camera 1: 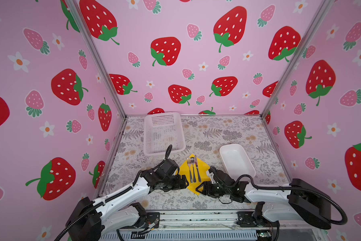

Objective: Place the utensils on the paper napkin and roll it up

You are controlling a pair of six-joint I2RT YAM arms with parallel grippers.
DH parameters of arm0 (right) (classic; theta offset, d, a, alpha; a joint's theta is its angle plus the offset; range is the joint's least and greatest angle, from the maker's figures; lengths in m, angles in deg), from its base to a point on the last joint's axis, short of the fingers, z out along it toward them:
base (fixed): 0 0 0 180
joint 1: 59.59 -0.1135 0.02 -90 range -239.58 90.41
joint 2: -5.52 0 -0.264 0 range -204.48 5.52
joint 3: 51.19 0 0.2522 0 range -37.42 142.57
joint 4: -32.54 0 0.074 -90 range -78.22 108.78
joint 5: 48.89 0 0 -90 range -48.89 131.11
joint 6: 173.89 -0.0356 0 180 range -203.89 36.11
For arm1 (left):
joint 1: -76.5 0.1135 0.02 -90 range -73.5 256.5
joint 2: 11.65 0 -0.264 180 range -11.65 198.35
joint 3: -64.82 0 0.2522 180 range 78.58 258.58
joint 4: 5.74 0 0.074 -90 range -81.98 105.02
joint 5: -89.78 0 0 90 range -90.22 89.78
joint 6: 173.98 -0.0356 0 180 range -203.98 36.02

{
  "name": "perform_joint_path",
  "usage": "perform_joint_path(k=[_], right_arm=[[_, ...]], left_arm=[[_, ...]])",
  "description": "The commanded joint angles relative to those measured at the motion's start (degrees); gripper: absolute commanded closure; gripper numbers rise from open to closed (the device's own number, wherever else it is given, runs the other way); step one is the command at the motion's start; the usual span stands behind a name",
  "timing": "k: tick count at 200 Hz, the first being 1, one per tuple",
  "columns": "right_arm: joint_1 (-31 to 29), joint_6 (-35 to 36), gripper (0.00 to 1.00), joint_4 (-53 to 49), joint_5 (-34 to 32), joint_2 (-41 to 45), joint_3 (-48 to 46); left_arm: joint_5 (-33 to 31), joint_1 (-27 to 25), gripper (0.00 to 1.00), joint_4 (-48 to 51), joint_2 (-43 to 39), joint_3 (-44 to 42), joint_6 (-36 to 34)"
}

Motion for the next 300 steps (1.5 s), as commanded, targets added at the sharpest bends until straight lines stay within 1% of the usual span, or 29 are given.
perform_joint_path(k=[1,35,57,77,92,105,116,131,176,212,236,246,262,277,294,296,300], right_arm=[[-0.6,-3.3,0.36,1.3,0.7,0.7,-2.0],[-1.5,-7.0,0.35,9.6,2.0,-3.3,-2.7],[-1.6,-9.6,0.35,16.8,2.1,-6.0,-3.7],[-1.6,-10.8,0.35,19.6,1.0,-8.3,-3.4],[-1.6,-11.8,0.35,21.4,-2.4,-9.2,-3.6],[-1.3,-13.4,0.35,26.6,-5.1,-9.9,-4.7],[0.1,-13.9,0.35,31.8,-4.4,-10.9,-5.3],[1.5,-13.6,0.35,34.9,-3.0,-11.8,-4.9],[3.1,-11.4,0.34,34.3,-1.2,-12.8,-2.7],[4.1,-11.4,0.34,34.4,-0.9,-13.7,-2.4],[4.2,-11.7,0.35,34.0,-1.4,-13.2,-3.1],[4.3,-12.0,0.37,33.8,-1.9,-12.8,-3.7],[4.3,-12.3,0.42,33.1,-2.5,-12.1,-4.6],[4.3,-12.2,0.45,31.4,-3.1,-11.4,-4.8],[4.4,-11.7,0.48,30.1,-3.4,-10.7,-4.8],[4.4,-11.6,0.50,30.0,-3.4,-10.6,-4.8],[4.4,-11.7,0.51,30.0,-3.4,-10.6,-4.9]], left_arm=[[-1.2,-0.1,0.08,1.1,-0.8,1.5,0.7],[-1.4,-0.1,0.08,1.3,-1.4,1.5,0.9],[-1.5,-0.1,0.08,1.6,-1.6,1.8,0.8],[-1.5,-0.1,0.07,1.7,-1.9,1.7,0.9],[-1.6,-0.2,0.07,1.8,-2.0,1.6,0.7],[-1.7,-0.1,0.07,1.8,-1.9,1.7,0.6],[-1.5,-0.1,0.07,1.9,-2.1,1.9,0.4],[-1.5,-0.1,0.08,2.0,-2.6,1.7,0.6],[-0.4,-0.1,0.15,-0.5,-3.7,0.7,0.6],[2.7,-0.1,0.20,-3.3,-1.0,0.3,0.8],[3.1,-0.2,0.26,-4.1,1.3,0.8,-0.1],[3.3,-0.2,0.28,-4.8,2.3,1.3,-0.8],[3.5,-0.1,0.33,-5.7,4.0,2.2,-2.8],[4.8,-0.2,0.43,-7.5,5.5,3.2,-5.7],[6.4,-0.2,0.43,-9.7,6.9,4.1,-8.5],[6.7,-0.2,0.43,-10.0,7.1,4.2,-8.8],[7.3,-0.2,0.44,-10.4,7.6,4.4,-9.4]])
